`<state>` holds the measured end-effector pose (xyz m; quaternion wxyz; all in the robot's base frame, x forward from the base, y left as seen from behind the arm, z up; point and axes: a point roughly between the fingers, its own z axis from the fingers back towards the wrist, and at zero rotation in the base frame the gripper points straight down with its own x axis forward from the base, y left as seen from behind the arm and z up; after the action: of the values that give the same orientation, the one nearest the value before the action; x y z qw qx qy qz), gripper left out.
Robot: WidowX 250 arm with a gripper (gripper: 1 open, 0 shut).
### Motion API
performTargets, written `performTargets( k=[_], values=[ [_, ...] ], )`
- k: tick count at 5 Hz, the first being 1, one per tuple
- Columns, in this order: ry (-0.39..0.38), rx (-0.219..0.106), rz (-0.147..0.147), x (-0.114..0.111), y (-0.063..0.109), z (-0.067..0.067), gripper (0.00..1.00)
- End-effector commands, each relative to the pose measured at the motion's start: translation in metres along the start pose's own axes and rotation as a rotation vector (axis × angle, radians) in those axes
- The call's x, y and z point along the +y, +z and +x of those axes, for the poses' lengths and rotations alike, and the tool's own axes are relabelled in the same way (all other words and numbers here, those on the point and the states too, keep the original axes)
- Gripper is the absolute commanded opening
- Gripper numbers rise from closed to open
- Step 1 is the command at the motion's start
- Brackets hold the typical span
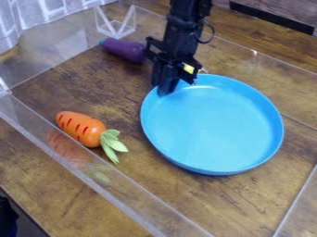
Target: Remove the purple eggplant from the blue tray and put it on the table
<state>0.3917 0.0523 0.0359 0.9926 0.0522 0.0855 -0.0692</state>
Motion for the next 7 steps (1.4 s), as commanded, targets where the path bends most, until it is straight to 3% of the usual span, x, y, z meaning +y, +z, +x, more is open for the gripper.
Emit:
performTargets(
  k=[1,5,7],
  values=[
    [0.021,-0.089,0.032,0.016,0.037,0.0,0.0],
    [0.024,-0.111,0.069,0.028,0.061,-0.007,0.0],
    [-0.067,-0.121,0.111,0.003,0.064,-0.009,0.0]
  ],
)
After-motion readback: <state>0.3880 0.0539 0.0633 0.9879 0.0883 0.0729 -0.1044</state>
